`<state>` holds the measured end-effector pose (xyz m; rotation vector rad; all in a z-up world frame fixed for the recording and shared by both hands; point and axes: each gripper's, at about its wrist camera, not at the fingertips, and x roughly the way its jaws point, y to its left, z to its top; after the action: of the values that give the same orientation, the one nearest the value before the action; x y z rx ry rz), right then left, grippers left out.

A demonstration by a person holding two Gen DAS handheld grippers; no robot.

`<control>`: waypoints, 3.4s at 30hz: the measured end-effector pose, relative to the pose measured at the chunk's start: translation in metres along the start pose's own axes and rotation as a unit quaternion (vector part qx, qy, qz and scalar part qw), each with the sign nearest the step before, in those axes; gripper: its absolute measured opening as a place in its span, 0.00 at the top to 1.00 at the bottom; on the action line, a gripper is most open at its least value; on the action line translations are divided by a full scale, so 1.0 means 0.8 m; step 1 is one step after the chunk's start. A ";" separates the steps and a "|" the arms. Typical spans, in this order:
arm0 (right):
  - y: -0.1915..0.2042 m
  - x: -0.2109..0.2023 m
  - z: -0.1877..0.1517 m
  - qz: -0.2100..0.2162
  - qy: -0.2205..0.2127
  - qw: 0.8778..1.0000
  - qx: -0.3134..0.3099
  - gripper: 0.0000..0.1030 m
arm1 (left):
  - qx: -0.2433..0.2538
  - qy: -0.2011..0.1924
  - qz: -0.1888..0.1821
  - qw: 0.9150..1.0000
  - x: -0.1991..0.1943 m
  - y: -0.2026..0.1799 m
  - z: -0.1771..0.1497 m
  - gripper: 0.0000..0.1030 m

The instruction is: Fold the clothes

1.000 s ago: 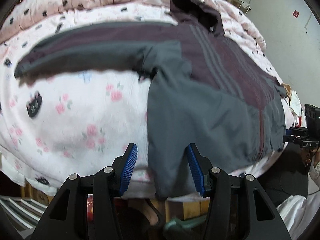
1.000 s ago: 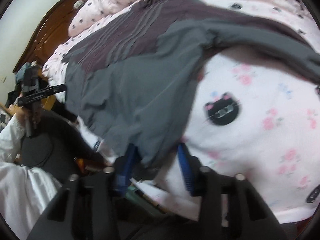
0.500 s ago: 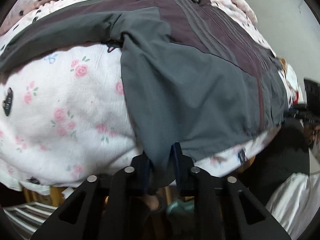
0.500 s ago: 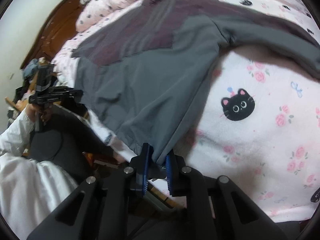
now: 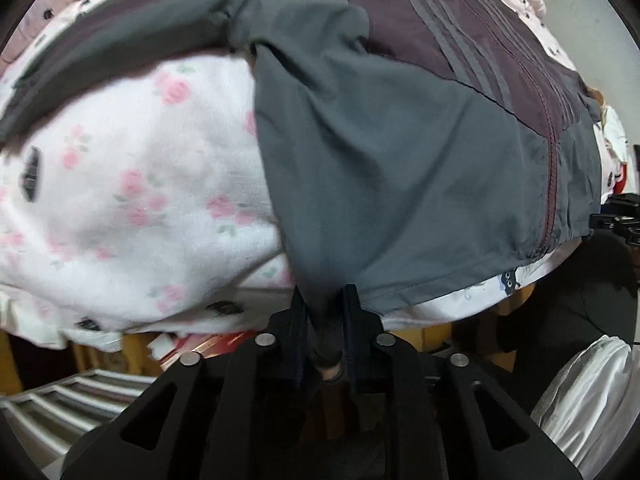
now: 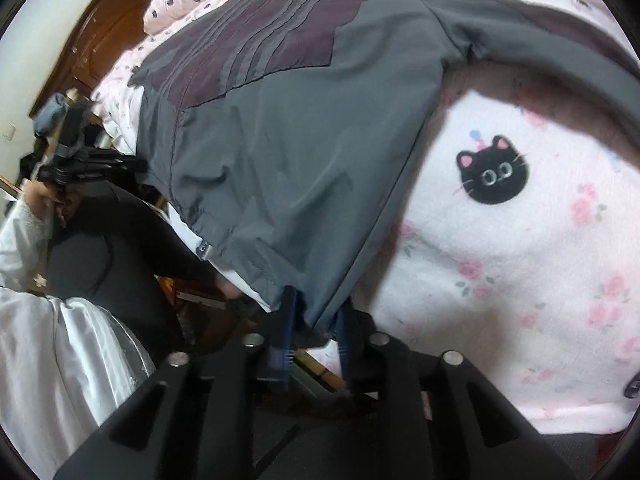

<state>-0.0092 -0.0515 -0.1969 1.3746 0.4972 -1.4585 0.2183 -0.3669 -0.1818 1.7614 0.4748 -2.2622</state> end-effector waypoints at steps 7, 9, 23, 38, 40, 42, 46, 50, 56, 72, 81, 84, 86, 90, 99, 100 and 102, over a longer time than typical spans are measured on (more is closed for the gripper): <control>0.046 -0.091 0.032 -0.070 -0.053 0.993 -0.084 0.45 | 0.022 -0.135 0.020 0.990 -0.127 0.002 0.030 0.41; 0.062 -0.119 0.058 -0.099 -0.098 0.984 -0.110 0.45 | 0.013 -0.176 0.026 0.984 -0.128 0.002 0.068 0.41; 0.036 -0.057 0.342 -0.221 -0.324 0.920 0.014 0.31 | -0.087 -0.349 0.035 0.932 -0.072 0.021 0.324 0.41; -0.065 0.032 0.454 -0.254 -0.292 0.912 0.137 0.31 | -0.089 -0.281 0.022 0.955 0.047 0.022 0.437 0.41; -0.075 0.023 0.449 -0.261 -0.304 0.903 0.158 0.31 | -0.087 -0.276 0.035 0.957 0.051 0.022 0.439 0.41; -0.085 0.004 0.439 -0.268 -0.318 0.893 0.169 0.31 | -0.084 -0.280 0.073 0.954 0.047 0.023 0.440 0.41; -0.104 -0.032 0.420 -0.267 -0.345 0.880 0.189 0.26 | -0.062 -0.306 0.119 0.943 0.022 0.022 0.434 0.39; -0.101 -0.041 0.414 -0.279 -0.349 0.878 0.169 0.21 | -0.040 -0.334 0.149 0.930 0.002 0.012 0.427 0.31; -0.126 0.003 0.422 -0.281 -0.270 0.903 0.182 0.21 | -0.024 -0.273 0.180 0.945 0.045 0.014 0.436 0.31; -0.120 0.012 0.420 -0.261 -0.187 0.937 0.135 0.13 | -0.013 -0.239 0.128 0.963 0.040 0.018 0.430 0.29; -0.061 -0.025 0.379 -0.262 -0.191 0.944 0.062 0.13 | 0.003 -0.227 0.104 0.968 0.001 0.022 0.373 0.29; -0.041 -0.031 0.363 -0.247 -0.196 0.948 0.046 0.13 | -0.019 -0.243 0.095 0.965 -0.020 0.038 0.346 0.29; -0.025 -0.032 0.347 -0.235 -0.202 0.950 0.034 0.13 | -0.055 -0.263 0.077 0.960 -0.037 0.054 0.314 0.29; 0.007 -0.032 0.319 -0.213 -0.208 0.955 0.013 0.13 | -0.108 -0.293 0.077 0.947 -0.064 0.080 0.252 0.29; 0.058 -0.014 0.277 -0.184 -0.189 0.964 -0.015 0.13 | -0.230 -0.317 0.093 0.916 -0.099 0.165 0.129 0.29; 0.063 -0.012 0.273 -0.182 -0.187 0.965 -0.017 0.13 | -0.243 -0.316 0.092 0.912 -0.099 0.174 0.117 0.29; 0.071 -0.008 0.267 -0.183 -0.183 0.966 -0.021 0.13 | -0.272 -0.313 0.089 0.905 -0.098 0.193 0.094 0.29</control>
<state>-0.0643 -0.2499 -0.1159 0.9785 0.5550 -1.9417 0.2289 -0.5394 -0.1061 0.7257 0.6779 -2.1188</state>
